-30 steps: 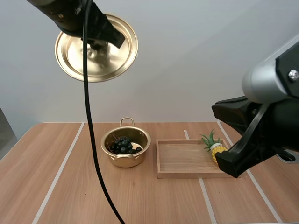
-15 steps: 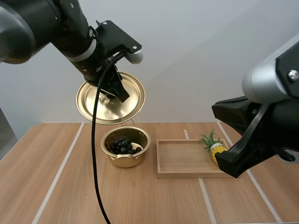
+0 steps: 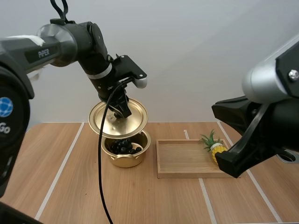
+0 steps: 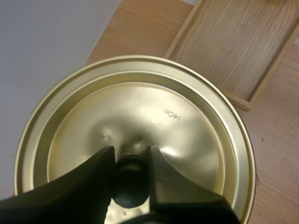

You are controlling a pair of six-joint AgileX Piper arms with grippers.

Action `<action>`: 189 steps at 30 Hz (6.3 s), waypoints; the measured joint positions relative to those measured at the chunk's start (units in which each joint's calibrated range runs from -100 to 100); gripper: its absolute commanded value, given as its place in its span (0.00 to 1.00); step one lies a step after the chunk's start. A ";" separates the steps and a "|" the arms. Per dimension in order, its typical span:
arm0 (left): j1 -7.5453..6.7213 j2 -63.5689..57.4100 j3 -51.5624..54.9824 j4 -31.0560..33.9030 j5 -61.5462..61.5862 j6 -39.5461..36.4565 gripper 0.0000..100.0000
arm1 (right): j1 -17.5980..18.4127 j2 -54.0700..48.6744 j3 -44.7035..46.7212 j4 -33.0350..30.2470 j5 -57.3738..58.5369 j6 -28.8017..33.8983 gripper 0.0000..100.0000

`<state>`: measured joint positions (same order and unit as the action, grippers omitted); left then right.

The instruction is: Open the pot, put the grape inside, and close it

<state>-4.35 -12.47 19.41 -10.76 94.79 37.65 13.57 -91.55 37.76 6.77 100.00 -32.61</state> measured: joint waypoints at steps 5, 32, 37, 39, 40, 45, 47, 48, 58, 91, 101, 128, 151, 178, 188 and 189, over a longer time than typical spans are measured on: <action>0.00 5.70 0.00 -1.02 -1.33 2.92 0.00 | 0.00 0.00 0.44 0.00 0.00 0.00 0.00; 0.00 19.03 -5.43 -3.39 -2.67 5.42 0.00 | -0.23 -0.24 2.72 0.00 0.00 0.00 0.00; 0.00 20.54 -5.43 -4.48 -2.34 5.56 0.00 | -0.23 -0.24 2.72 0.00 0.00 0.00 0.00; 0.00 21.21 -5.43 -4.48 -2.34 5.56 0.00 | -0.23 -0.24 2.72 0.00 0.00 0.00 0.00; 0.00 21.48 -5.43 -4.48 -2.34 5.56 0.00 | -0.23 -0.24 2.72 0.00 0.00 0.00 0.00; 0.00 22.02 -5.43 -4.48 -2.34 5.64 0.00 | -0.23 -0.24 2.72 0.00 0.00 0.00 0.00; 0.08 22.06 -5.43 -4.48 -2.55 5.76 0.00 | -0.23 -0.24 2.72 0.00 0.00 0.00 0.00; 0.08 22.06 -5.43 -4.48 -2.74 5.76 0.00 | -0.23 -0.24 2.72 0.00 0.00 0.00 0.00; 0.72 22.06 -5.43 -4.48 -3.09 5.88 0.00 | -0.23 -0.24 2.72 0.00 0.00 0.00 0.00; 1.74 24.80 -5.43 -5.75 -0.16 6.13 0.00 | -0.23 -0.24 2.72 1.33 0.00 0.00 0.00; 1.74 24.80 -5.43 -5.43 1.06 6.02 0.46 | -0.23 -0.24 2.72 1.33 0.00 0.00 0.00; 1.79 -1.60 -14.84 -4.28 4.24 1.27 1.00 | -0.23 -0.24 2.72 1.33 0.00 0.00 0.00; 1.79 -38.15 -17.24 0.97 2.41 -19.99 0.84 | -0.23 -0.24 2.72 -1.66 -0.24 9.63 0.00; 1.79 -71.72 6.59 20.05 -25.61 -45.52 0.00 | -7.47 -6.81 2.86 -14.19 -25.89 26.17 0.00; 2.68 -84.31 24.20 23.18 -33.93 -50.41 0.00 | -10.88 -8.09 5.76 -14.05 -28.97 24.85 0.00; 2.88 -85.47 25.60 23.18 -34.69 -50.98 0.00 | -11.23 -8.09 6.06 -14.05 -29.36 24.85 0.00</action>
<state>-1.48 -97.93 45.01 12.42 60.10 -13.33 2.34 -99.64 43.81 -7.28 70.64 -7.76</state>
